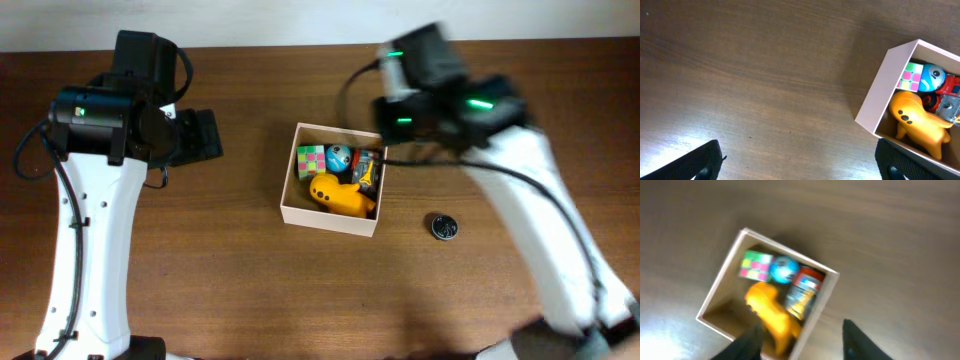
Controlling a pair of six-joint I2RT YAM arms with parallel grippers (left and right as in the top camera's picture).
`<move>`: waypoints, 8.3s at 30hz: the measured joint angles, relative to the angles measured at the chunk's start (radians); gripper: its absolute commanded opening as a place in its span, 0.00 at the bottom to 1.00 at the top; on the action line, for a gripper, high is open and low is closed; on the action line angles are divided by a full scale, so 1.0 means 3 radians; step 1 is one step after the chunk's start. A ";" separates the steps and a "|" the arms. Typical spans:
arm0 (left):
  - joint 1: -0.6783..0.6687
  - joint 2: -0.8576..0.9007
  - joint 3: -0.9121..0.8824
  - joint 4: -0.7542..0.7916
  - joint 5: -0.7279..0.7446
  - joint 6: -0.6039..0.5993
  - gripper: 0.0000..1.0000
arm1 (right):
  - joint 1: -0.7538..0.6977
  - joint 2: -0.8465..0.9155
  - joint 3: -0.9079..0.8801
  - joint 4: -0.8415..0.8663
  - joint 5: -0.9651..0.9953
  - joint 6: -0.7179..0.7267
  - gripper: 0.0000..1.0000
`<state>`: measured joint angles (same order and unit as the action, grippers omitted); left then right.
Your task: Pack container
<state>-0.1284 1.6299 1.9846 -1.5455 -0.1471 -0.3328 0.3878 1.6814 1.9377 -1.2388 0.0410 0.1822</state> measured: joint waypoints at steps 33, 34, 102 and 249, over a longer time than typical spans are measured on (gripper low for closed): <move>0.0000 0.0000 0.0001 0.0001 -0.0001 0.0001 0.99 | -0.1310 -0.0076 -0.3283 0.1737 -0.0435 0.0426 0.73; 0.0000 0.0000 0.0001 0.0000 -0.0001 0.0001 0.99 | -0.1310 -0.0064 -0.3291 0.1751 -0.0440 0.0425 0.73; 0.0000 0.0000 0.0001 0.0000 -0.0001 0.0000 0.99 | 0.0478 -0.0671 -0.0556 0.0153 -0.0765 -0.0080 0.99; 0.0309 -0.5379 -0.6031 0.2969 -0.0164 0.1213 0.99 | -0.1249 -0.5558 -0.5865 0.1738 0.0159 -0.0472 0.99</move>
<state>-0.0357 0.0162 0.1753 -0.6548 -0.1963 0.0311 0.0132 0.0139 0.1783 -0.7174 0.0887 0.0406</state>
